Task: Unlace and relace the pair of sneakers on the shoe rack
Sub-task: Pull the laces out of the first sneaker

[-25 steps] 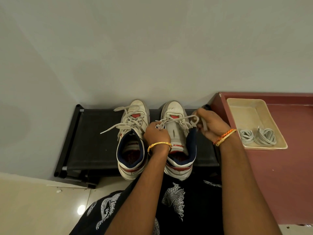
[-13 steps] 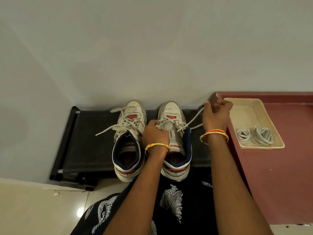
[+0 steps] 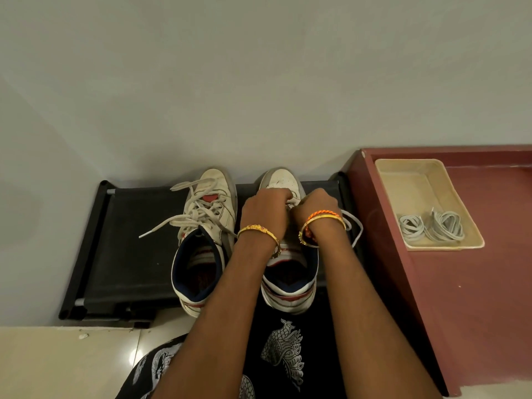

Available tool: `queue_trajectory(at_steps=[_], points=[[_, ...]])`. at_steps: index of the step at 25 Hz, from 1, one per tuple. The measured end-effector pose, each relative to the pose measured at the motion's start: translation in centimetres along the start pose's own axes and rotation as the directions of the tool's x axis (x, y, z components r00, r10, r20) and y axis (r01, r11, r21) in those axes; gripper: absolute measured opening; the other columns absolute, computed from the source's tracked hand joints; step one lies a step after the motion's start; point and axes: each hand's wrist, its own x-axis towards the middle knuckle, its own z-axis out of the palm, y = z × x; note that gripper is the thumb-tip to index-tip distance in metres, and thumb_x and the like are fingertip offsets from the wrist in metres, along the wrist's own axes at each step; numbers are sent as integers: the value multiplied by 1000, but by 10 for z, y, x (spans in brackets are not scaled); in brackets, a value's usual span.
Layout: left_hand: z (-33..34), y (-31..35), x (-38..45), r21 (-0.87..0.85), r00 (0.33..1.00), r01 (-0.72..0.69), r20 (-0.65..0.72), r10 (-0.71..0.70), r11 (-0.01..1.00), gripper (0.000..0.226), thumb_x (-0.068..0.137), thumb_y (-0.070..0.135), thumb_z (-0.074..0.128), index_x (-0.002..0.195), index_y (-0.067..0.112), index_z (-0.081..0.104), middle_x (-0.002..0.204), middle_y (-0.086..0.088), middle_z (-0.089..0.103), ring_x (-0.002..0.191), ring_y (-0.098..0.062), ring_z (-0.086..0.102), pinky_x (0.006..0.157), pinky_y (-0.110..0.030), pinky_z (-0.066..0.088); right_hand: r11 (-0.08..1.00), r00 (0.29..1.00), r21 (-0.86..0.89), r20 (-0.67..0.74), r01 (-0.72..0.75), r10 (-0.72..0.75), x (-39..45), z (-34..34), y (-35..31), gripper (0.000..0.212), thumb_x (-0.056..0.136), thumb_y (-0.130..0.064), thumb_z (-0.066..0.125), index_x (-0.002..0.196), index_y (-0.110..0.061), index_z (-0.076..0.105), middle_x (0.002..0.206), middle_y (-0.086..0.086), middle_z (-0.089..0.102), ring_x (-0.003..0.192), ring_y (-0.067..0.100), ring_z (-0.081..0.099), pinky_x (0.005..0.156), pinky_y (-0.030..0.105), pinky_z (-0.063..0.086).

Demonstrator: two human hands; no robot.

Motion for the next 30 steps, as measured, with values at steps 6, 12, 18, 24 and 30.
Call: queue_trajectory(at_steps=[6,12,18,24,30], points=[[9,-2,8,244,994,-27,108,0,969,32,91,17,54,123,18,59,127,-5,52,124,-27,38,91,-40,42,937,967,305,235,-173,102,15,-30,18,31,86,-10,64,113,5,62,105,16,64,80,21,51,61,30,43],[22,-3,15,235,990,2,137,-35,972,38,91,32,55,128,26,52,139,-8,35,130,-30,27,104,-47,32,913,954,352,281,-206,107,13,-35,19,44,87,-7,62,128,4,52,134,21,52,119,33,53,86,35,44],[27,-13,17,79,997,54,59,-58,995,27,91,36,55,113,21,61,126,-7,43,117,-26,38,93,-40,42,899,962,381,241,-214,126,12,-29,18,35,88,-6,60,121,5,57,127,19,58,118,33,55,94,38,46],[12,-29,31,-844,792,357,47,-608,399,13,95,12,50,84,7,55,79,-7,60,65,-18,56,54,-22,42,880,961,410,230,-239,154,12,-27,17,34,87,-5,61,119,5,58,124,19,60,114,31,57,93,38,46],[7,-33,35,-799,781,484,210,-589,357,11,90,18,54,87,7,51,70,-3,59,60,-12,53,53,-22,42,877,965,417,200,-239,169,11,-24,18,19,90,-4,58,106,6,62,95,12,66,74,13,58,74,28,51]])
